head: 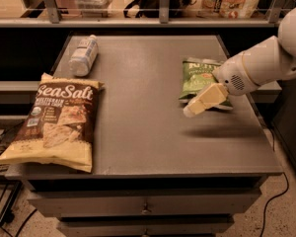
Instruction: Move green jalapeno chip bag near blue plastic bottle
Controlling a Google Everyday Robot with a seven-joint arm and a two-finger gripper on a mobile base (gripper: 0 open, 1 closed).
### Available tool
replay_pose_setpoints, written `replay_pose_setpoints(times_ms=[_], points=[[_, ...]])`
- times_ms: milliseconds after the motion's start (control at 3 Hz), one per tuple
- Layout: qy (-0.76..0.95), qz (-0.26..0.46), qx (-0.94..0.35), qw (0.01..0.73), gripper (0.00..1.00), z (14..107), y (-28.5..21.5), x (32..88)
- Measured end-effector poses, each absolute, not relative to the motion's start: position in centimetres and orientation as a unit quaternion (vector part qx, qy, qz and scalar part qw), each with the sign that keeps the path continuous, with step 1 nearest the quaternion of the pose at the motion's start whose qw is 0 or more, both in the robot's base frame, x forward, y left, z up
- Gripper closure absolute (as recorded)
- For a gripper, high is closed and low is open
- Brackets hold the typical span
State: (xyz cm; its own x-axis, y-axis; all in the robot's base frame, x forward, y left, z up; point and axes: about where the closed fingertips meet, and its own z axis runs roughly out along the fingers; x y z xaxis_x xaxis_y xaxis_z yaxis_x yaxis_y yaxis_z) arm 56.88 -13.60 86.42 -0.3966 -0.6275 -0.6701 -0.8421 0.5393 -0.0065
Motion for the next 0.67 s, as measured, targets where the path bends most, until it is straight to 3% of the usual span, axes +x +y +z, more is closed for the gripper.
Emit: replay_pose_setpoints(times_ms=[667], points=[[0.822, 0.199, -0.425, 0.322, 0.42, 84.92, -12.39, 58.34]])
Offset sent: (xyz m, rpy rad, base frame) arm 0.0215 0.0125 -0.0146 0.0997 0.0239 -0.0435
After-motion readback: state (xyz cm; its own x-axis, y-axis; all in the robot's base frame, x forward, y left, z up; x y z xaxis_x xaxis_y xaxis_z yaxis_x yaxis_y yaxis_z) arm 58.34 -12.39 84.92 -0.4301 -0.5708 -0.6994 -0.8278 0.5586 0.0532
